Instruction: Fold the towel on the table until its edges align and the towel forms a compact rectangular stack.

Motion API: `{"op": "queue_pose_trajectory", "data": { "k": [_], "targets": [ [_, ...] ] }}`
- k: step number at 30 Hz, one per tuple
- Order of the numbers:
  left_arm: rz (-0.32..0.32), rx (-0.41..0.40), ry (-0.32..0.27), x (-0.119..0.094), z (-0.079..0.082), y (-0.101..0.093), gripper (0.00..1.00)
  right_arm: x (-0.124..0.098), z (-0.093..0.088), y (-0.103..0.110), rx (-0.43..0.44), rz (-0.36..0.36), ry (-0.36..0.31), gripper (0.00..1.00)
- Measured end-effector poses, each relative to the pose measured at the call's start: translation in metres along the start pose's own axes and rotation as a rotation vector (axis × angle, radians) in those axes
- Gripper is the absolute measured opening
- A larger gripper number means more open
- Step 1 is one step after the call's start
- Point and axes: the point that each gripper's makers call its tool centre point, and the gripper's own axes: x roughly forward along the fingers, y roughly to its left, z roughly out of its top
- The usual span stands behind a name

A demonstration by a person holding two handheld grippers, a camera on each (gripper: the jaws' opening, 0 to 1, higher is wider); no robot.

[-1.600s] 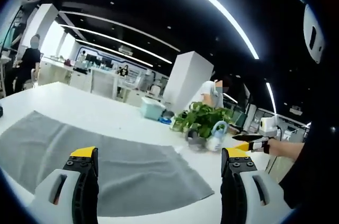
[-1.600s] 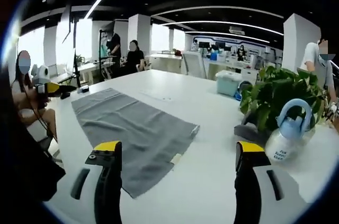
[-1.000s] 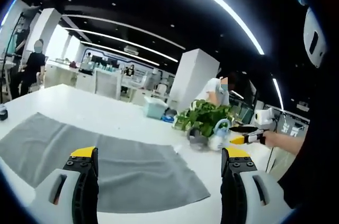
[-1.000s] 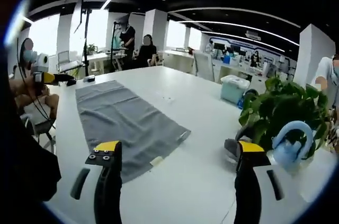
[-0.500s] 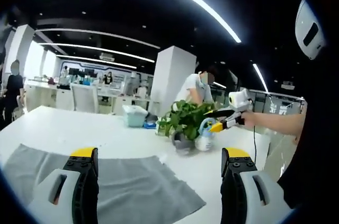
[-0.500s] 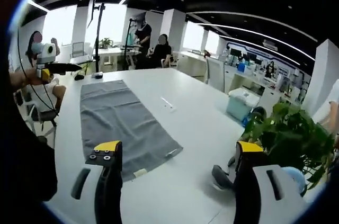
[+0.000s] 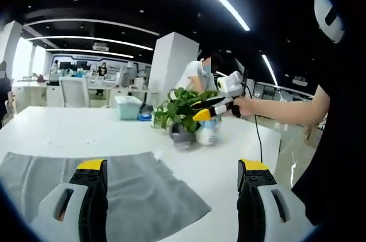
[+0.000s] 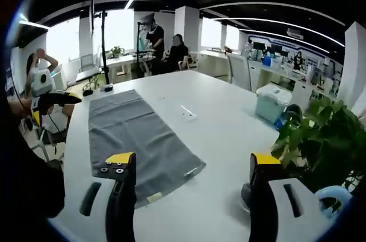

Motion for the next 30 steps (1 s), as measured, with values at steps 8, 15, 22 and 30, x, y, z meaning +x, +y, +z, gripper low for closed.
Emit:
{"op": "queue_pose_trajectory", "data": {
  "k": [8,15,22,30],
  "targets": [
    [-0.076,0.023,0.028,0.026,-0.002,-0.023,0.85,0.014,0.029,-0.038,-0.064,0.001,0.033,0.75],
    [-0.127,0.030,0.068,0.042,-0.014,-0.035,0.79,0.044,0.016,-0.041,-0.042,0.024,0.066,0.68],
    [-0.166,0.047,0.105,0.056,-0.028,-0.038,0.60,0.079,-0.014,-0.030,-0.014,0.079,0.136,0.59],
    [-0.244,0.104,0.193,0.072,-0.057,-0.058,0.57,0.115,-0.048,-0.024,0.080,0.104,0.192,0.53]
  ]
}}
